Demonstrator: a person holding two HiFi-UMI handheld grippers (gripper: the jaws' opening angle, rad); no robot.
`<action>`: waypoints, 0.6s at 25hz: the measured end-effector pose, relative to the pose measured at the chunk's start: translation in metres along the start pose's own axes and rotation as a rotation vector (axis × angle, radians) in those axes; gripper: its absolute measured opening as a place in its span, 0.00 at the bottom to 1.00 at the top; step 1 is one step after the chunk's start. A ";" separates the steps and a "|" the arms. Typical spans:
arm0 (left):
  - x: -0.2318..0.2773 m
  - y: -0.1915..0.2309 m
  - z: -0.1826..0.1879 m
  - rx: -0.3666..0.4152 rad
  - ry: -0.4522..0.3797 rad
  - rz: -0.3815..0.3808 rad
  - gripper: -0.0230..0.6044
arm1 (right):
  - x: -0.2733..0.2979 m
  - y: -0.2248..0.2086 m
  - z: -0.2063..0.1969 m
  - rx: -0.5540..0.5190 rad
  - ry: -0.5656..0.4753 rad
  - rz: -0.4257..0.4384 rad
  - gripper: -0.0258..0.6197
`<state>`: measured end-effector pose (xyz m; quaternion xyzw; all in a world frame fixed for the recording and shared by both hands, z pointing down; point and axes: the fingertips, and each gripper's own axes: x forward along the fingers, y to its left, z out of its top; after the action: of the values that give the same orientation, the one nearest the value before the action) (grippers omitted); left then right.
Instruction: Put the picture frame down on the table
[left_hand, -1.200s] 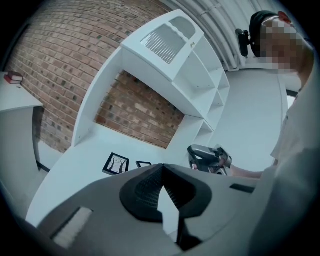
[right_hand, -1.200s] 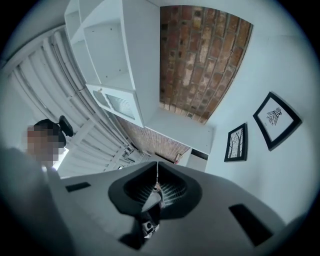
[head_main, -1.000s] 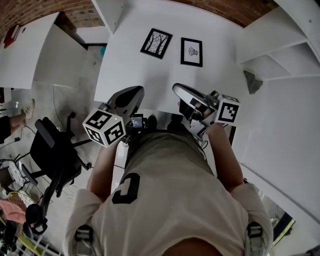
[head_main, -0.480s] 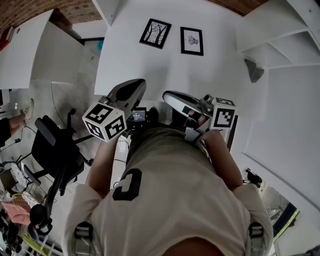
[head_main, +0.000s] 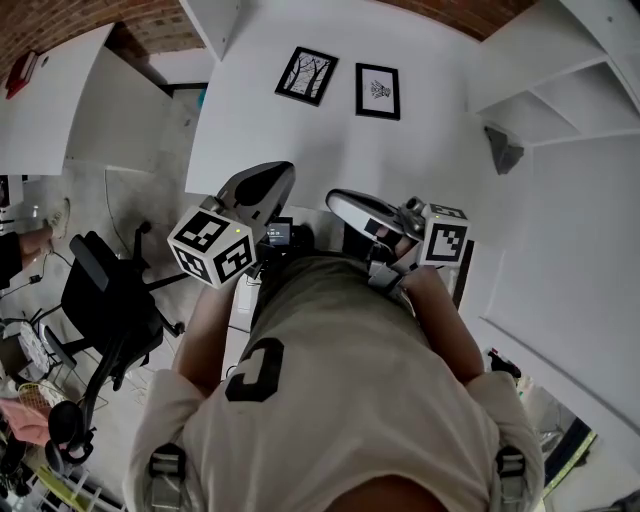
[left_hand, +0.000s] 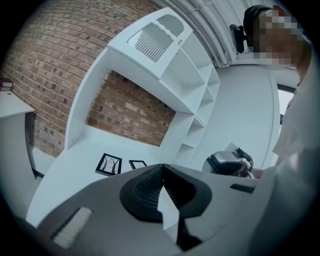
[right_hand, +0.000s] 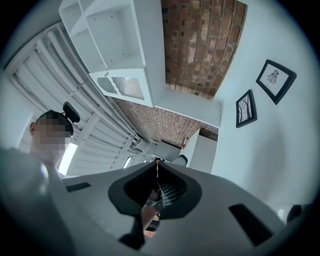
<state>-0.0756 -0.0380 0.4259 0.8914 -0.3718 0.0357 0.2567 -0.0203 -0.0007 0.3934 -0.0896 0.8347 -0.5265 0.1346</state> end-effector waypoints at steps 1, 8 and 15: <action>0.000 0.002 -0.002 0.000 0.000 0.005 0.04 | 0.000 -0.002 0.000 -0.003 -0.002 0.001 0.05; 0.016 -0.025 0.003 0.013 0.005 0.028 0.04 | -0.025 0.006 0.011 -0.013 -0.005 0.018 0.05; 0.020 -0.034 -0.003 0.009 0.024 0.055 0.04 | -0.035 0.008 0.011 -0.003 0.005 0.033 0.05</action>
<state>-0.0375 -0.0298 0.4192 0.8814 -0.3931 0.0551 0.2560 0.0160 0.0031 0.3864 -0.0746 0.8372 -0.5231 0.1412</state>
